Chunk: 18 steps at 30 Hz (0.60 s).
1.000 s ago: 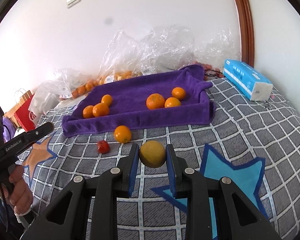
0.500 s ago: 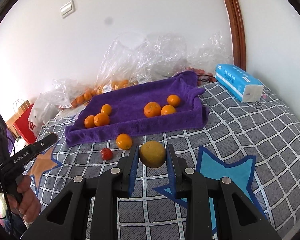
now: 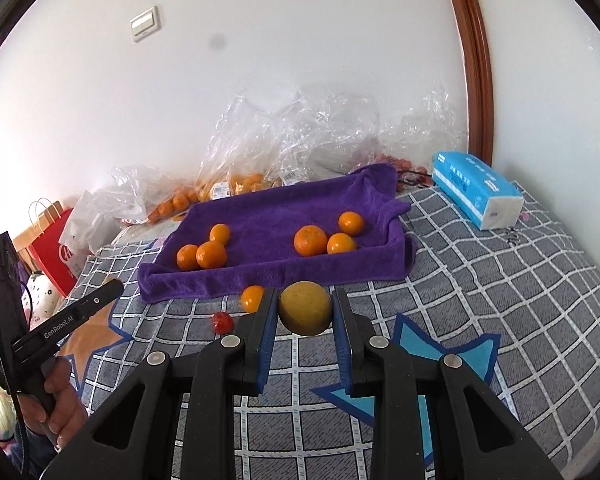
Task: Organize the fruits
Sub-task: 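Lift both held yellow fruits and carry them toward the purple towel, then lower both held yellow fruits onto the purple towel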
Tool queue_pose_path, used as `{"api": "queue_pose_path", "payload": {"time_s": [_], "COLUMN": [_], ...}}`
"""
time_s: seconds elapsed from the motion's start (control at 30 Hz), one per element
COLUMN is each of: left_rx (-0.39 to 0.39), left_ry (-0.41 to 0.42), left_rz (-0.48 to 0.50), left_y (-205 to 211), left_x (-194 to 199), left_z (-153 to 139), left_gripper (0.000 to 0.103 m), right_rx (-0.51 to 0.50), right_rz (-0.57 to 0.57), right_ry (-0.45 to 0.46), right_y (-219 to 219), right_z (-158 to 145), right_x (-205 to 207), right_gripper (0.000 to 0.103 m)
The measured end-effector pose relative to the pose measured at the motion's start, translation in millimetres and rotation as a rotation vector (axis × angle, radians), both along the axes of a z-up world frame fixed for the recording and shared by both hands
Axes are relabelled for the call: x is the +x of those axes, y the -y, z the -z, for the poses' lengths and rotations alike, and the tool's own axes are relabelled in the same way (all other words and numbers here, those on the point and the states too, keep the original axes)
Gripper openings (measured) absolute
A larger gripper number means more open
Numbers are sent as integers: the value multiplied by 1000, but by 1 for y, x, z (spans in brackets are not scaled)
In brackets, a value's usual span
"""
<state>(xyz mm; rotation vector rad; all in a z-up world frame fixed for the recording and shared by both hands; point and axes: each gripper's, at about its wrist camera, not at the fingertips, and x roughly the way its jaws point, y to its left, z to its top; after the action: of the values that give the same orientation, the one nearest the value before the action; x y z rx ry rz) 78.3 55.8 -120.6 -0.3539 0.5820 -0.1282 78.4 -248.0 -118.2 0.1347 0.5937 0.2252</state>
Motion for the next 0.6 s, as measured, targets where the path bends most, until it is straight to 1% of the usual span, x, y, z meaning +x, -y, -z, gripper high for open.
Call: {"api": "queue_pose_path", "payload": {"time_s": [0.07, 0.17, 0.23, 0.43, 0.6], "left_rx": [-13, 23, 39, 24, 29], "left_ry": [-4, -32, -33, -39, -42], "left_rz": [1, 2, 8, 2, 4], "left_y": [-2, 2, 4, 1, -2], "left_x": [-3, -3, -3, -3, 2], "left_z": [-4, -10, -15, -32, -46], "left_gripper": [24, 24, 24, 24, 24], "right_rx": [-7, -16, -17, -14, -19], "right_rz": [-3, -6, -12, -15, -12], "right_ry": [6, 10, 9, 7, 20], "right_y": [-1, -3, -4, -6, -5], "right_z": [-3, -7, -9, -13, -20], "right_x": [0, 1, 4, 12, 15], "right_gripper": [27, 27, 27, 27, 27]}}
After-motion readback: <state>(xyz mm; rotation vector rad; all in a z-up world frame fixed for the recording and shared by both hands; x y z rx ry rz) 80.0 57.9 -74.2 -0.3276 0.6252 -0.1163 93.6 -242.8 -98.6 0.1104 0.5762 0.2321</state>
